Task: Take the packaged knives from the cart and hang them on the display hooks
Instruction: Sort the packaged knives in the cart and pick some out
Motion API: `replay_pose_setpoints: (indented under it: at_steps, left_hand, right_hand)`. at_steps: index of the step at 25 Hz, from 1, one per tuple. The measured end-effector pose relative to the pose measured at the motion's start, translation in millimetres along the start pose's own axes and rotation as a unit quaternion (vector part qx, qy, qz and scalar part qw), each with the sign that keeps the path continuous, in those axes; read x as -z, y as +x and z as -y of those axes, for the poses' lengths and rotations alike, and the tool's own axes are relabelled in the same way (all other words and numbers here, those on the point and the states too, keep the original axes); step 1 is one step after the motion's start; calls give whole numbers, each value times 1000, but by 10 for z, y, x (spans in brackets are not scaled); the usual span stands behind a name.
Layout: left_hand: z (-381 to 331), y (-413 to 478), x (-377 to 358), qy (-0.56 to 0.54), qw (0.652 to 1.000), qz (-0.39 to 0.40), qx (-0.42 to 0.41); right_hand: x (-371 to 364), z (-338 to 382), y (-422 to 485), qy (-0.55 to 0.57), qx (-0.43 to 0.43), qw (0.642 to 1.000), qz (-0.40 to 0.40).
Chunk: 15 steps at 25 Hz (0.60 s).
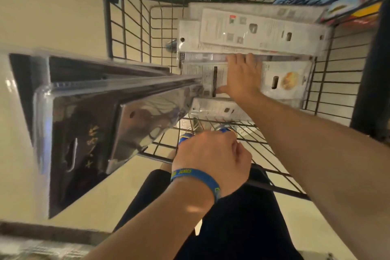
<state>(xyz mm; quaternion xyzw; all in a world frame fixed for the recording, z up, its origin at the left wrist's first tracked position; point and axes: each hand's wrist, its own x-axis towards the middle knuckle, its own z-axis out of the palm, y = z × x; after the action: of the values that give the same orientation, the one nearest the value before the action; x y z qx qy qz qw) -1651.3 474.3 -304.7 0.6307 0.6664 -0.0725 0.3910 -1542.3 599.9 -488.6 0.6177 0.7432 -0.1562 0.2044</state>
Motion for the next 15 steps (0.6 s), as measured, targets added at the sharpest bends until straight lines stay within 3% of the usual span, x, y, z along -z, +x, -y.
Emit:
replay_pose_setpoints:
  at_steps: [5, 8, 11, 13, 14, 15]
  left_hand:
    - [-45, 3, 38, 7, 999, 33, 6]
    - [-125, -13, 34, -86, 996, 31, 18]
    - [-150, 64, 76, -193, 975, 57, 90]
    - [-95, 157, 183, -309, 937, 69, 145]
    - [-55, 195, 264, -345, 928, 39, 136]
    - [-14, 240, 366, -326, 941, -6, 93]
  right_hand:
    - [192, -79, 198, 11, -31, 993, 111]
    - [255, -121, 120, 8, -35, 989, 146]
    - [328, -214, -69, 62, -57, 990, 117]
    - [428, -276, -262, 105, -66, 990, 63]
    - [481, -282, -382, 127, -76, 989, 23]
    - [552, -274, -501, 149, -88, 985, -23]
